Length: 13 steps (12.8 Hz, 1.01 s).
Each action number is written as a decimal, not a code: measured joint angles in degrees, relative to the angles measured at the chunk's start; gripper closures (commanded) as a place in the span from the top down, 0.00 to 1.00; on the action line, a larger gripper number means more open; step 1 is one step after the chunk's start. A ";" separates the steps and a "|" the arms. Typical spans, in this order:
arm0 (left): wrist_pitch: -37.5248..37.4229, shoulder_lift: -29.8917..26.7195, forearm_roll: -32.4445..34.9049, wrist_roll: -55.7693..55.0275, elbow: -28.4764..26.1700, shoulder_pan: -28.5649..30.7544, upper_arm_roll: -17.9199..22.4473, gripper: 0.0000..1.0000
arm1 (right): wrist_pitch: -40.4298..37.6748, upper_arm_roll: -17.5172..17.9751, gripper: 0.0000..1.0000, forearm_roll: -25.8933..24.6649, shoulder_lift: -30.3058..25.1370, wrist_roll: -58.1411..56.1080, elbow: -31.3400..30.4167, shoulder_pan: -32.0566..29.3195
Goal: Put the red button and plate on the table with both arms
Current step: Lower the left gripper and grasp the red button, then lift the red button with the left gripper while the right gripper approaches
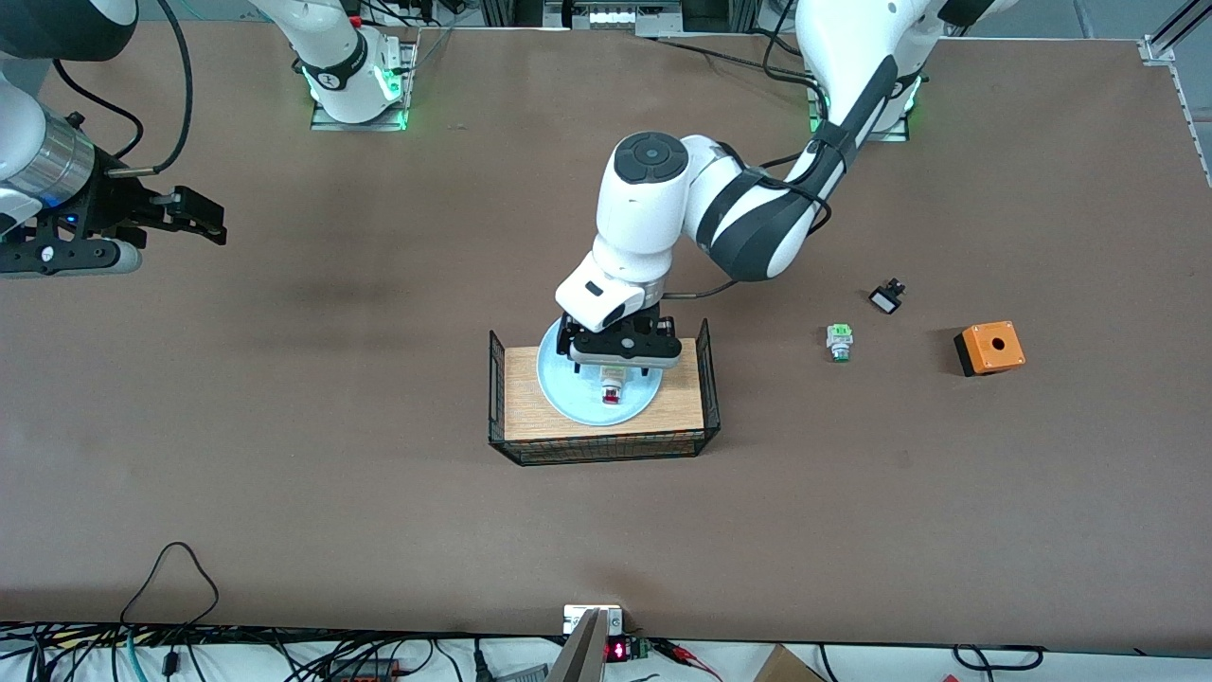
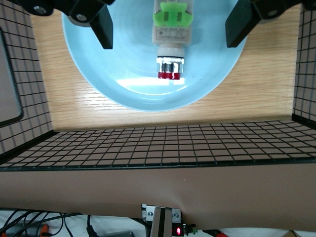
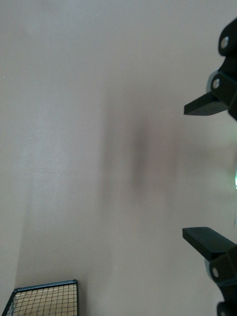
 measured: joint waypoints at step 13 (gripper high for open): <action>-5.12 -1.24 3.27 -0.09 -1.02 -1.41 0.21 0.23 | 0.71 0.32 1.00 -0.02 0.10 -6.52 0.45 10.25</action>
